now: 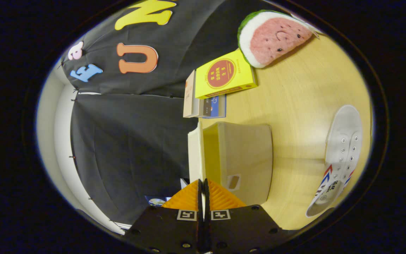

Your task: Open the storage box then place both shoes into the box .Put the left shoe in first, then the right shoe, with the right side of both shoes facing outward in a uniform manner.

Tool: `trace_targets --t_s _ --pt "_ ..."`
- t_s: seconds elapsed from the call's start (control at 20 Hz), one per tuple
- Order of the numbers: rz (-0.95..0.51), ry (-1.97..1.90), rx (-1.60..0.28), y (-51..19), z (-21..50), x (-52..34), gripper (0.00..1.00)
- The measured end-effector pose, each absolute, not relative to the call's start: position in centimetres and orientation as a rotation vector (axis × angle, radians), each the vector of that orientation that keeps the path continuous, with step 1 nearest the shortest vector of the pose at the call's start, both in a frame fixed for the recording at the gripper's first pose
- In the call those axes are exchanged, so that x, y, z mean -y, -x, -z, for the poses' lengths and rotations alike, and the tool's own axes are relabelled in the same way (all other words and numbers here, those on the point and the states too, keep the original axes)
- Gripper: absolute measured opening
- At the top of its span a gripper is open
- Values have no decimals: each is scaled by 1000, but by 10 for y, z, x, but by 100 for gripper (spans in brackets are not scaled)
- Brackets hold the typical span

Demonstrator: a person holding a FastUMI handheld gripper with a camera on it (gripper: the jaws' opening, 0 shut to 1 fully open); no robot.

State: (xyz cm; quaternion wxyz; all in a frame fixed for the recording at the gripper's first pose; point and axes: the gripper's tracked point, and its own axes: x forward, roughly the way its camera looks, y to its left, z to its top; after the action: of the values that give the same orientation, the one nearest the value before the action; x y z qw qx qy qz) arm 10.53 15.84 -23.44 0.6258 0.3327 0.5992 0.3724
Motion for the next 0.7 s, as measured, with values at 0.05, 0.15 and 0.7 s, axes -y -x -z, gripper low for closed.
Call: trace_targets --t_s 0.05,0.15,0.7 --pt "-844 -751 -1373 -104 228 -163 0" --pt "-859 -749 -1353 -101 210 -177 0" --pt "-916 -639 -1299 -78 137 -280 1"
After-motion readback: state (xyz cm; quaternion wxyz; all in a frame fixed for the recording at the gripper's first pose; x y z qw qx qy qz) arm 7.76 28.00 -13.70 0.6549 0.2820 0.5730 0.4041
